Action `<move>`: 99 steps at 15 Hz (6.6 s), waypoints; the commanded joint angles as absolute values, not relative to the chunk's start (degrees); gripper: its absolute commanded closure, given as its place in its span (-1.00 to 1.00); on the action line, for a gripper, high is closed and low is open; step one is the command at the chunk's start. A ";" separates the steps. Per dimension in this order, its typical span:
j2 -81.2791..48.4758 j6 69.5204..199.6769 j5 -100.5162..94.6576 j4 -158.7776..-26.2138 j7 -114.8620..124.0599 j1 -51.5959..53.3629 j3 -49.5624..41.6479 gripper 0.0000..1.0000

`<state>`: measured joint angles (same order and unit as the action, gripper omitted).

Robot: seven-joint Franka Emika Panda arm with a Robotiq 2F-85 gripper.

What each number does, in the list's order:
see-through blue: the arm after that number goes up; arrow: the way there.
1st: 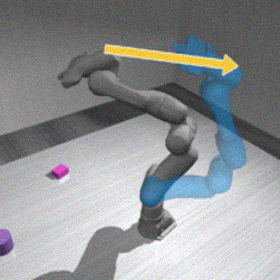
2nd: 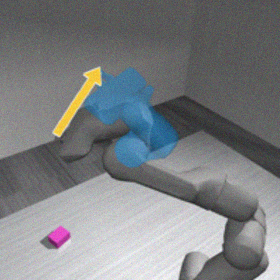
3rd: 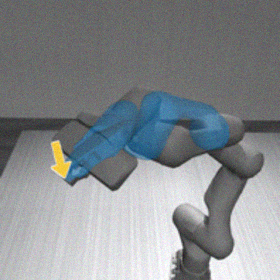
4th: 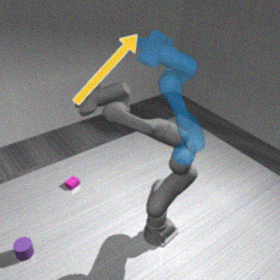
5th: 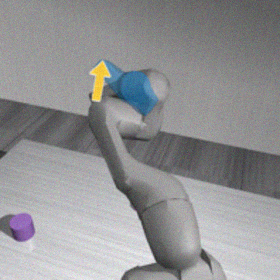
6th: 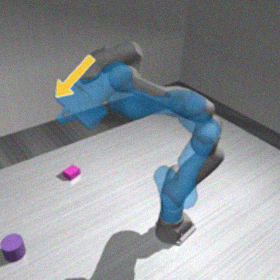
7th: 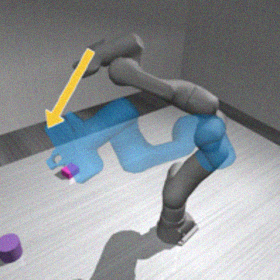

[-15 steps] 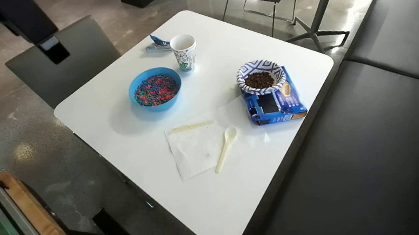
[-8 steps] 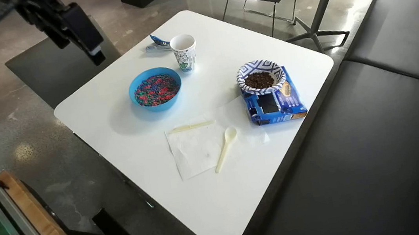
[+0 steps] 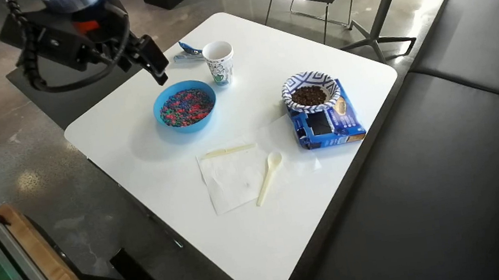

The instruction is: Pour the cereal out of the coffee cup and into the blue bowl.

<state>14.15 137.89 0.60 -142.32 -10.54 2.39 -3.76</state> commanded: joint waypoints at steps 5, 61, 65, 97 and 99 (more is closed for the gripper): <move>8.48 144.34 0.44 -142.15 -11.78 1.68 -2.59 -1.00; -25.79 139.21 -5.88 -104.32 -38.65 0.21 6.15 0.98; -18.97 138.63 -0.05 -108.03 -35.03 -1.67 7.93 0.98; -17.82 103.28 88.63 -130.34 -83.75 -9.47 -5.14 0.98; -19.37 100.35 91.25 -129.81 -84.16 -9.86 -5.85 0.98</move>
